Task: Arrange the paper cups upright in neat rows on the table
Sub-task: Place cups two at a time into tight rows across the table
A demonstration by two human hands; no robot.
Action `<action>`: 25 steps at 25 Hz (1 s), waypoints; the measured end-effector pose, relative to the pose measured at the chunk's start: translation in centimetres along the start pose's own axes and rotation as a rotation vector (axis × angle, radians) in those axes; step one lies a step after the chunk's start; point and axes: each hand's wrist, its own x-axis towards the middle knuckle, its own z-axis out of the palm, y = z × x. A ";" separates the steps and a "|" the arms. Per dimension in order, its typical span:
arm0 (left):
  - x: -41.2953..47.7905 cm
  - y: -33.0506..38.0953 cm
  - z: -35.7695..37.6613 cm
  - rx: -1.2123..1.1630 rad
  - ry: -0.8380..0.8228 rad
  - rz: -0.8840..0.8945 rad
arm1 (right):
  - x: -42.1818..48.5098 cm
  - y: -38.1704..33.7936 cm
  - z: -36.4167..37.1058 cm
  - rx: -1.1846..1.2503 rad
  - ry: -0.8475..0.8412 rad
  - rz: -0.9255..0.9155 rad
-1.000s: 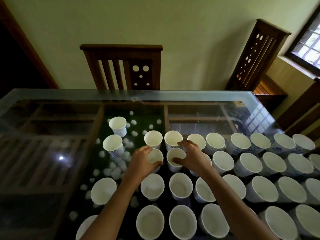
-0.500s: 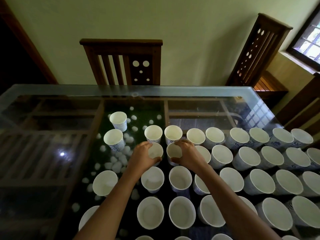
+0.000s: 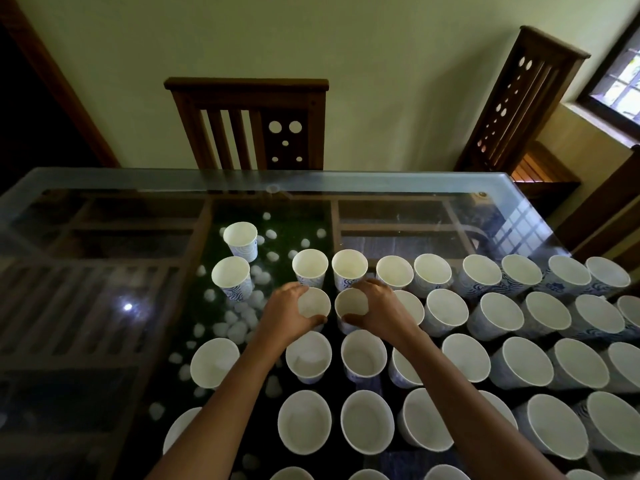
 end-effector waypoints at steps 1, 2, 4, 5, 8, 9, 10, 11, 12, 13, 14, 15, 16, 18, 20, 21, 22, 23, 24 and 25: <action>0.4 0.1 -0.1 -0.001 0.015 0.006 | 0.4 0.0 -0.1 0.005 0.016 0.001; 0.9 0.3 -0.3 -0.004 0.030 0.010 | 0.8 -0.1 -0.3 0.005 0.033 0.003; 2.0 0.8 -0.8 0.011 0.059 0.009 | 1.9 -0.5 -0.6 0.004 0.061 0.015; 2.8 1.0 -0.9 0.019 0.076 0.009 | 2.6 -0.6 -0.7 0.003 0.076 0.020; 5.0 1.1 -1.0 0.027 0.108 0.010 | 4.4 -0.7 -0.7 0.003 0.078 0.038; 5.7 1.1 -0.9 0.039 0.106 0.009 | 5.0 -0.6 -0.7 0.004 0.066 0.047; 6.3 1.1 -0.9 0.054 0.102 0.008 | 5.4 -0.6 -0.8 0.000 0.056 0.051; 6.8 1.0 -0.8 0.070 0.097 0.004 | 5.9 -0.4 -0.7 -0.006 0.047 0.053; 7.3 1.0 -0.7 0.080 0.086 -0.002 | 6.3 -0.3 -0.7 -0.013 0.040 0.053; 7.6 0.9 -0.5 0.088 0.069 -0.010 | 6.7 -0.2 -0.7 -0.016 0.030 0.056; 7.8 0.9 -0.3 0.096 0.049 -0.016 | 6.9 -0.1 -0.7 -0.016 0.020 0.058; 8.0 0.8 -0.1 0.100 0.031 -0.019 | 7.1 -0.1 -0.7 -0.012 0.010 0.063; 8.1 0.7 0.1 0.096 0.020 -0.020 | 7.3 0.0 -0.7 -0.006 0.005 0.068; 8.3 0.5 0.4 0.088 0.015 -0.018 | 7.4 0.0 -0.8 0.009 0.009 0.067; 8.2 0.3 0.4 0.090 0.018 -0.019 | 7.4 0.0 -0.7 0.024 0.017 0.058; 8.1 0.3 0.4 0.092 0.018 -0.018 | 7.4 0.1 -0.6 0.028 0.018 0.057; 8.0 0.3 0.3 0.093 0.017 -0.016 | 7.4 0.1 -0.5 0.030 0.017 0.058; 7.9 0.4 0.3 0.096 0.015 -0.013 | 7.3 0.0 -0.5 0.030 0.014 0.060; 7.7 0.4 0.2 0.104 0.015 -0.007 | 7.3 0.0 -0.6 0.028 0.011 0.063; 7.7 0.5 0.1 0.117 0.012 -0.002 | 7.3 -0.1 -0.6 0.027 0.009 0.065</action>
